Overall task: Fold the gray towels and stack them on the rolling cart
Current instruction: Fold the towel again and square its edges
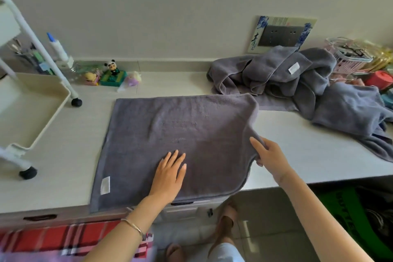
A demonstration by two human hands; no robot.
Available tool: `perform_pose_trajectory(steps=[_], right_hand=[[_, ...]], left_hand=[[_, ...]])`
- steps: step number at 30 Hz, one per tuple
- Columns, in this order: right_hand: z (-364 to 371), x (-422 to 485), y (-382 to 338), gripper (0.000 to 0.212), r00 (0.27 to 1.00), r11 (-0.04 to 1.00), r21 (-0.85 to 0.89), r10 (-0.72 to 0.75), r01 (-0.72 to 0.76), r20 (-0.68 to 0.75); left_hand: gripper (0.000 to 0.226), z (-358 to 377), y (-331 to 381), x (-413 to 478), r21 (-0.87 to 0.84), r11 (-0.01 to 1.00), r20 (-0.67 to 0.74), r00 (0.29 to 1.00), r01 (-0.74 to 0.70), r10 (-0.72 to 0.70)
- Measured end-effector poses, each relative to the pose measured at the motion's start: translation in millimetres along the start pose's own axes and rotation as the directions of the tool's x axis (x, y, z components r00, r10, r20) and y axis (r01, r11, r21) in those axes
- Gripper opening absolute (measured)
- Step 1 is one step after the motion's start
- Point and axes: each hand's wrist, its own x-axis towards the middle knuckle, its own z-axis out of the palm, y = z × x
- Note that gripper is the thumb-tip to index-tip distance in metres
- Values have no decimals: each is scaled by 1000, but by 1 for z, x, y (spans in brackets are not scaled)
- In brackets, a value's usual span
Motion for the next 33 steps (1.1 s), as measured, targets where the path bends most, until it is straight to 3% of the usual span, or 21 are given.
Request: perform_pose_trajectory(steps=[3,5,7,9,11,13,14,16,19,20,22,24,26,28,31,33], right_hand=[[62,0,-45,34,988,989,84,-131,124,82],[111,-8,-68,33,957,968,112,-242,225,162],[159,-20,-83,27,912,945,136,-324,298,250],[204,-33,-83,19,850,937,117,-348,330,395],[243,-43,-74,23,759,949,-3,-251,317,601],[263,-42,-60,37,682,949,-137,-99,284,724],[263,-37,-51,41,686,947,-169,-69,274,725],[257,-24,-39,39,790,920,-230,-121,316,601],[228,4,-19,40,939,821,-457,-278,342,203],[216,12,-13,44,960,827,-492,-268,270,77],[199,24,-4,54,993,900,-433,-96,55,-74],[192,34,1,56,991,959,-249,129,-136,-45],[187,39,0,40,974,969,-142,213,-201,75],[177,47,-1,23,984,982,-127,149,-137,94],[152,66,-4,25,997,993,-99,53,-58,-57],[133,77,-3,22,988,989,-122,65,-82,-139]], left_hand=[[50,-26,-11,-10,-248,961,-124,980,121,-155],[51,-41,-33,-22,-322,916,-297,893,239,-338],[59,-55,-58,-38,-412,853,-385,787,321,-482],[53,-65,-72,-52,-626,699,-309,714,345,-629],[51,-73,-82,-63,-778,536,-190,689,329,-699],[58,-78,-91,-68,-824,466,-140,680,323,-719],[61,-80,-94,-68,-835,438,-108,682,333,-724],[56,-84,-102,-67,-823,440,-83,692,358,-717],[24,-89,-106,-64,-755,540,-122,730,371,-673],[20,-90,-107,-63,-735,571,-138,744,366,-654],[26,-88,-110,-61,-696,615,-160,755,370,-636],[22,-85,-113,-59,-653,657,-185,761,378,-622],[15,-82,-111,-57,-614,692,-212,766,379,-607],[17,-81,-107,-50,-574,723,-230,771,385,-594],[20,-76,-93,-28,-547,757,-196,825,357,-530],[20,-68,-76,-10,-556,763,-124,875,330,-468]])
